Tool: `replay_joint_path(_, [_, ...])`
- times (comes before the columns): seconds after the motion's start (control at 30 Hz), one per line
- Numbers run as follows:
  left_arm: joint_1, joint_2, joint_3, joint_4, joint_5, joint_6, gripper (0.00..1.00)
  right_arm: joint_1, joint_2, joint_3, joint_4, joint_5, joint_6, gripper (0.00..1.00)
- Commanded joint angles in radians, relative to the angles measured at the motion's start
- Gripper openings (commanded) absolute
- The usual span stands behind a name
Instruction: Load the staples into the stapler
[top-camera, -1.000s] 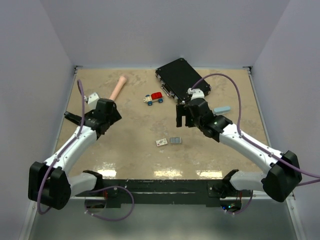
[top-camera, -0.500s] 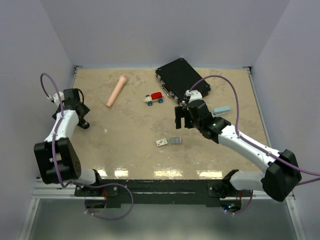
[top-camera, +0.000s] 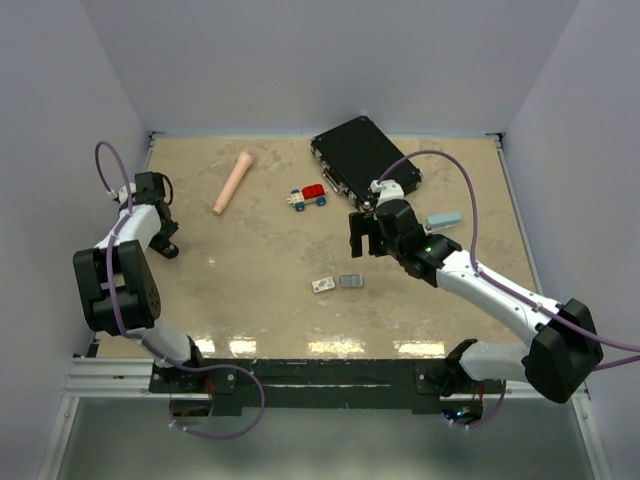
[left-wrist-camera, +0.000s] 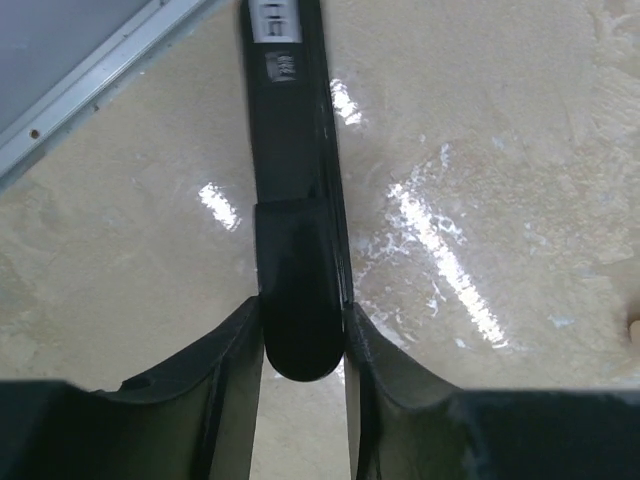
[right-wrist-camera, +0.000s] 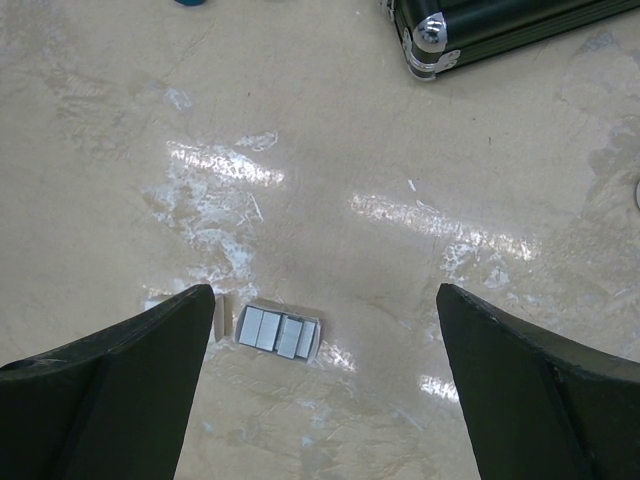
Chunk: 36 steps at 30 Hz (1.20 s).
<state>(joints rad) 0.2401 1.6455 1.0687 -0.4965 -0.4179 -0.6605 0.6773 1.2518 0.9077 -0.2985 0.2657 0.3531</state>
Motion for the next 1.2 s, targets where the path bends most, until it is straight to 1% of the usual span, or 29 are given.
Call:
replay_joint_path(0.0, [0.004, -0.090, -0.035, 0.006, 0.097, 0.027, 0.32, -0.005, -0.003, -0.006, 0.047, -0.016, -0.013, 0.97])
replay_joint_path(0.03, [0.001, -0.110, -0.064, 0.007, 0.106, 0.030, 0.27, -0.004, -0.003, -0.006, 0.045, -0.017, -0.014, 0.97])
replay_joint_path(0.07, [-0.001, -0.153, -0.078, 0.007, 0.107, 0.039, 0.24, -0.005, -0.005, -0.007, 0.047, -0.020, -0.013, 0.97])
replay_joint_path(0.13, [-0.004, -0.211, -0.114, -0.004, 0.105, 0.050, 0.14, -0.004, -0.008, -0.012, 0.055, -0.025, -0.011, 0.97])
replay_joint_path(0.17, [-0.005, -0.229, -0.125, -0.007, 0.110, 0.067, 0.13, -0.004, -0.009, -0.015, 0.055, -0.031, -0.011, 0.97])
replay_joint_path(0.2, [-0.007, -0.243, -0.133, -0.014, 0.111, 0.074, 0.09, -0.005, -0.011, -0.018, 0.058, -0.036, -0.009, 0.97])
replay_joint_path(0.23, [-0.016, -0.269, -0.141, -0.022, 0.113, 0.082, 0.07, -0.005, -0.012, -0.021, 0.061, -0.040, -0.008, 0.97])
replay_joint_path(0.27, [-0.027, -0.282, -0.142, -0.028, 0.119, 0.099, 0.02, -0.005, -0.011, -0.021, 0.065, -0.045, -0.006, 0.97])
replay_joint_path(0.3, [-0.045, -0.294, -0.142, -0.042, 0.125, 0.107, 0.02, -0.005, -0.009, -0.023, 0.067, -0.051, -0.003, 0.97])
replay_joint_path(0.37, [-0.148, -0.312, -0.133, -0.065, 0.107, 0.124, 0.01, -0.005, -0.009, -0.021, 0.067, -0.052, -0.003, 0.97])
replay_joint_path(0.4, [-0.232, -0.316, -0.128, -0.091, 0.082, 0.125, 0.01, -0.004, -0.009, -0.020, 0.067, -0.051, -0.002, 0.97])
replay_joint_path(0.5, [-0.350, -0.332, -0.125, -0.103, 0.096, 0.113, 0.00, -0.005, -0.012, -0.018, 0.065, -0.051, -0.003, 0.97])
replay_joint_path(0.53, [-0.427, -0.345, -0.128, -0.096, 0.102, 0.117, 0.00, -0.005, -0.015, -0.020, 0.064, -0.054, -0.002, 0.97])
replay_joint_path(0.57, [-0.465, -0.349, -0.128, -0.077, 0.102, 0.125, 0.00, -0.005, -0.018, -0.020, 0.067, -0.054, -0.003, 0.97])
replay_joint_path(0.6, [-0.539, -0.352, -0.127, -0.062, 0.117, 0.137, 0.00, -0.005, -0.022, -0.021, 0.068, -0.054, -0.006, 0.97])
replay_joint_path(0.63, [-0.571, -0.352, -0.127, -0.039, 0.139, 0.160, 0.00, -0.005, -0.025, -0.024, 0.071, -0.062, -0.009, 0.97])
replay_joint_path(0.67, [-0.603, -0.351, -0.127, 0.008, 0.160, 0.208, 0.00, -0.005, -0.026, -0.026, 0.076, -0.069, -0.014, 0.97])
replay_joint_path(0.7, [-0.657, -0.348, -0.128, 0.039, 0.227, 0.241, 0.00, -0.005, -0.029, -0.027, 0.078, -0.077, -0.016, 0.97])
replay_joint_path(0.73, [-0.680, -0.339, -0.133, 0.062, 0.250, 0.269, 0.00, -0.005, -0.028, -0.032, 0.084, -0.092, -0.016, 0.97])
replay_joint_path(0.77, [-0.708, -0.331, -0.136, 0.109, 0.269, 0.329, 0.00, -0.005, -0.031, -0.033, 0.087, -0.101, -0.019, 0.96])
replay_joint_path(0.8, [-0.758, -0.325, -0.136, 0.125, 0.278, 0.357, 0.00, -0.004, -0.034, -0.036, 0.091, -0.108, -0.020, 0.96])
replay_joint_path(0.87, [-0.797, -0.296, -0.135, 0.162, 0.278, 0.424, 0.00, -0.005, -0.038, -0.044, 0.099, -0.126, -0.020, 0.97])
replay_joint_path(0.93, [-0.818, -0.259, -0.134, 0.179, 0.263, 0.435, 0.00, -0.005, -0.042, -0.052, 0.099, -0.134, -0.022, 0.96])
replay_joint_path(1.03, [-0.818, -0.198, -0.119, 0.176, 0.228, 0.398, 0.00, -0.004, -0.049, -0.061, 0.088, -0.135, -0.014, 0.96])
replay_joint_path(1.07, [-0.820, -0.187, -0.115, 0.164, 0.219, 0.357, 0.00, -0.004, -0.051, -0.062, 0.084, -0.135, -0.011, 0.96])
replay_joint_path(1.17, [-0.834, -0.182, -0.139, 0.191, 0.208, 0.317, 0.00, -0.004, -0.061, -0.076, 0.076, -0.134, -0.003, 0.96])
